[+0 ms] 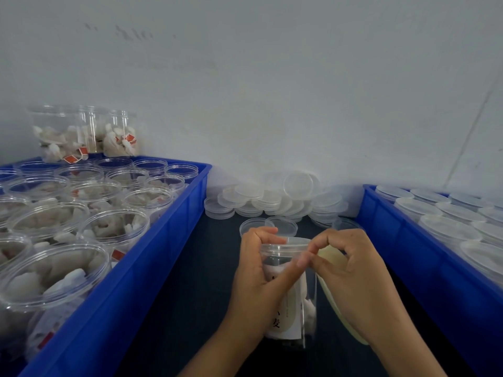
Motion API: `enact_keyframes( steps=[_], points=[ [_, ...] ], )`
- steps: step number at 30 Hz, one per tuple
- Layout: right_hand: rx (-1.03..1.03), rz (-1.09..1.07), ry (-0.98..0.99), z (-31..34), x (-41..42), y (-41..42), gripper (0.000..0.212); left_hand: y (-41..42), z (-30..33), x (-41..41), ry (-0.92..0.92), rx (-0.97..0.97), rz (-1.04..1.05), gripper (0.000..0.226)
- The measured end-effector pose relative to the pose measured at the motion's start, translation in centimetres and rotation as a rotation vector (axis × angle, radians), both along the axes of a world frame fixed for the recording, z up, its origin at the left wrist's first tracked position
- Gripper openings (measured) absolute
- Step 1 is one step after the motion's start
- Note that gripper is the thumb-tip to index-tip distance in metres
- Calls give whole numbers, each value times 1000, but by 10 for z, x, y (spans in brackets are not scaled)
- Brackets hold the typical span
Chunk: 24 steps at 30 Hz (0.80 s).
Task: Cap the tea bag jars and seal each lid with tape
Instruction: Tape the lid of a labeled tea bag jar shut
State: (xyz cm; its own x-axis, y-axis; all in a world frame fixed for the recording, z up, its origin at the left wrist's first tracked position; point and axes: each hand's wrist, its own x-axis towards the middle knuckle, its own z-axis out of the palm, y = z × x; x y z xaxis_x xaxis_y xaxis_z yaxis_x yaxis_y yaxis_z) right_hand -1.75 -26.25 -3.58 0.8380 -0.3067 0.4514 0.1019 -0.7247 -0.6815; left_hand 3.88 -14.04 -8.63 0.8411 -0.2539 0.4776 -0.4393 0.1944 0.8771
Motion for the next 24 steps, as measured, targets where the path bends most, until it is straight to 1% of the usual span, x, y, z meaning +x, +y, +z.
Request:
enact_keyframes(
  steps=[4,7,10,12,14,15,17,18,19,21,22,23,24],
  points=[
    [-71,-6,7,2,-3,-1,16,0,1,2,-32,16,46,38],
    [-149,24,45,6,-4,-3,20,2,2,7,62,21,0,48],
    [-234,42,32,8,-11,0,23,3,1,11,202,-35,-42,72],
    [-296,65,43,7,-14,2,28,4,0,15,278,-86,-17,77],
    [-360,80,113,5,-16,2,36,6,-1,18,292,-112,11,79],
    [-347,75,142,4,-16,1,42,9,-1,20,275,-107,14,79],
    [-242,28,178,4,-17,-3,55,15,0,23,233,-70,0,82],
    [-227,16,210,4,-18,-7,57,18,0,24,218,-43,-2,84],
    [-260,15,258,4,-19,-10,50,21,1,25,208,-19,-1,84],
    [-346,29,391,5,-21,-14,23,25,1,27,206,22,-7,84],
    [-344,34,439,6,-22,-15,13,27,2,28,203,50,-14,86],
    [-330,42,465,7,-21,-15,12,29,3,30,198,82,-23,89],
    [-326,47,490,8,-21,-17,16,31,3,31,194,110,-36,87]
  ],
)
